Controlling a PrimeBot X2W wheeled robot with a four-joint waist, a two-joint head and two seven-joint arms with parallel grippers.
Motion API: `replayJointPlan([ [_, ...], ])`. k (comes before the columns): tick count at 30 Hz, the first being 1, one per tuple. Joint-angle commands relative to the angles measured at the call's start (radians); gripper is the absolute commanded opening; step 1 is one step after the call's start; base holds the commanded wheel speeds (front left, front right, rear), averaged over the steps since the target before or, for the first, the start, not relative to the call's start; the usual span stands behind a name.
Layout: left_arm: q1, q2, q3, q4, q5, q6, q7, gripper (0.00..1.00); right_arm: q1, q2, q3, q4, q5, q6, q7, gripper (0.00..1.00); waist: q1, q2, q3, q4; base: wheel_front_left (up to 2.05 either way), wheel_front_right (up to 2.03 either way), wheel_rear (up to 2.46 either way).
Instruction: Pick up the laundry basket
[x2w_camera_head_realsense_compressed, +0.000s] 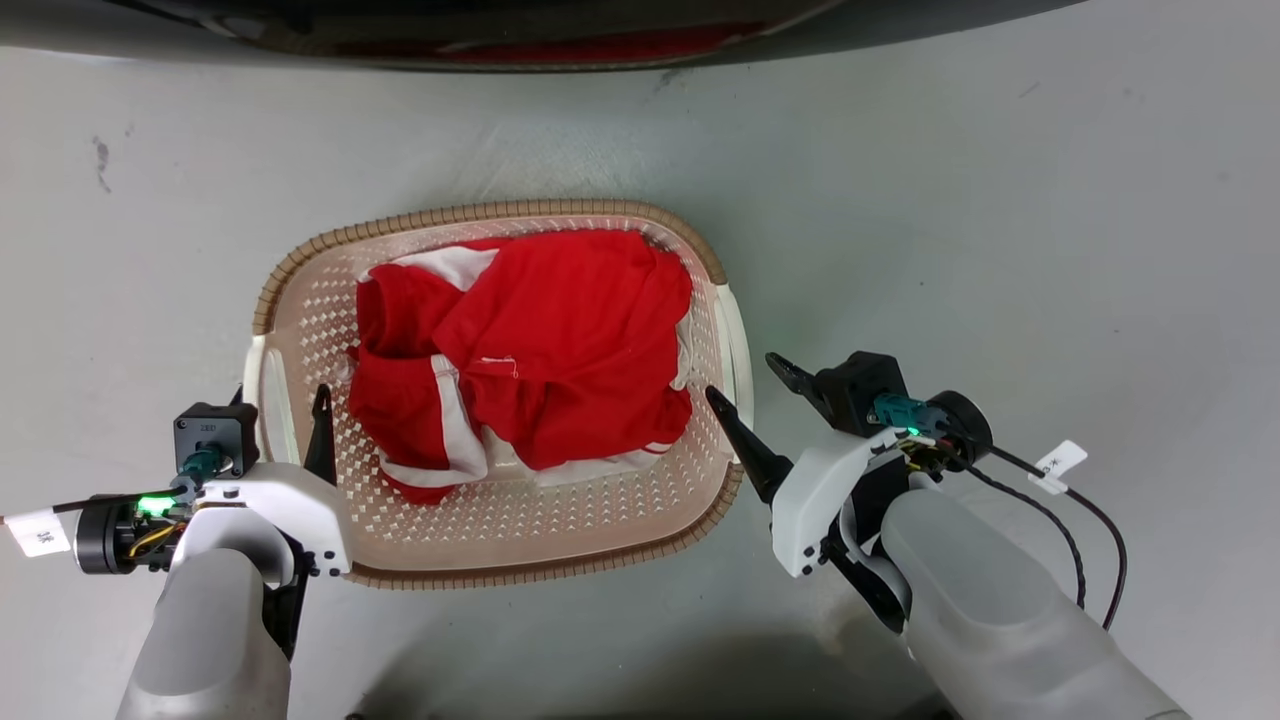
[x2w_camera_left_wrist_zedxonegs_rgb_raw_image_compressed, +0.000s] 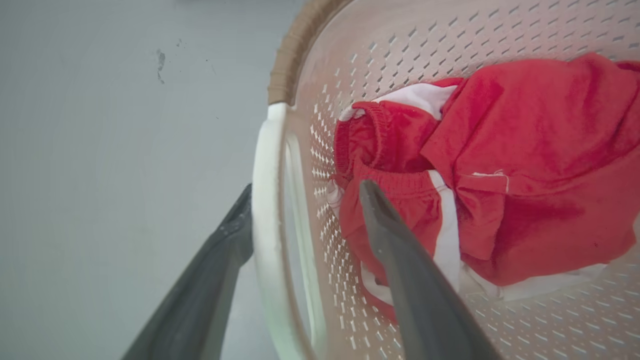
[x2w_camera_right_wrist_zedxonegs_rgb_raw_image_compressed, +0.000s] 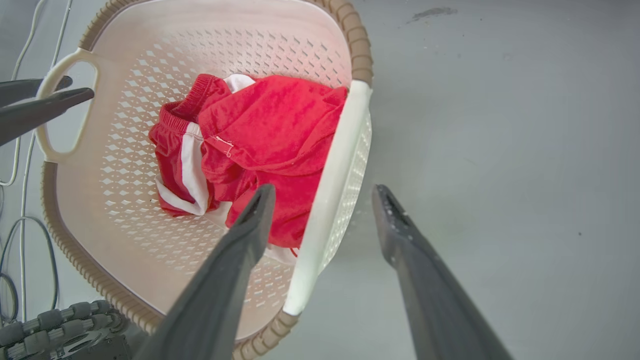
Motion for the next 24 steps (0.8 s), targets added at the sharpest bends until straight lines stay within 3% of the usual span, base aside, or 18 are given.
replayJointPlan([
  [1,-0.012,0.001,-0.002,0.004,-0.003,-0.001,-0.003,1.0,-0.018,-0.001,0.005,0.005,0.006,-0.001,-0.002,1.0,-0.0001,0.0,0.01,0.0,0.0,0.0,0.0],
  [19,-0.06,-0.004,-0.023,0.078,-0.006,0.023,-0.003,1.0,-0.079,-0.001,0.138,0.066,0.11,-0.001,-0.002,1.0,-0.0001,0.0,0.069,-0.001,0.0,0.0,0.0],
  [20,-0.062,-0.004,-0.025,0.081,-0.005,0.025,-0.003,0.56,-0.085,-0.001,0.143,0.067,0.116,-0.001,-0.002,0.4,-0.0001,0.0,0.071,-0.002,0.0,0.0,0.0],
  [21,-0.064,-0.004,-0.027,0.084,-0.006,0.023,-0.003,0.15,-0.089,-0.001,0.146,0.068,0.122,-0.001,-0.002,0.0,-0.0001,0.0,0.072,-0.002,0.0,0.0,0.0],
  [22,-0.065,-0.005,-0.031,0.091,-0.007,0.019,-0.003,0.0,-0.088,-0.001,0.154,0.072,0.129,-0.001,-0.002,0.0,-0.0001,0.0,0.072,-0.002,0.0,0.0,0.0],
  [24,-0.069,-0.006,-0.036,0.1,-0.009,0.015,-0.003,0.0,-0.091,0.0,0.167,0.076,0.139,0.001,-0.002,0.0,-0.0001,0.0,0.073,-0.001,0.0,0.0,0.0],
])
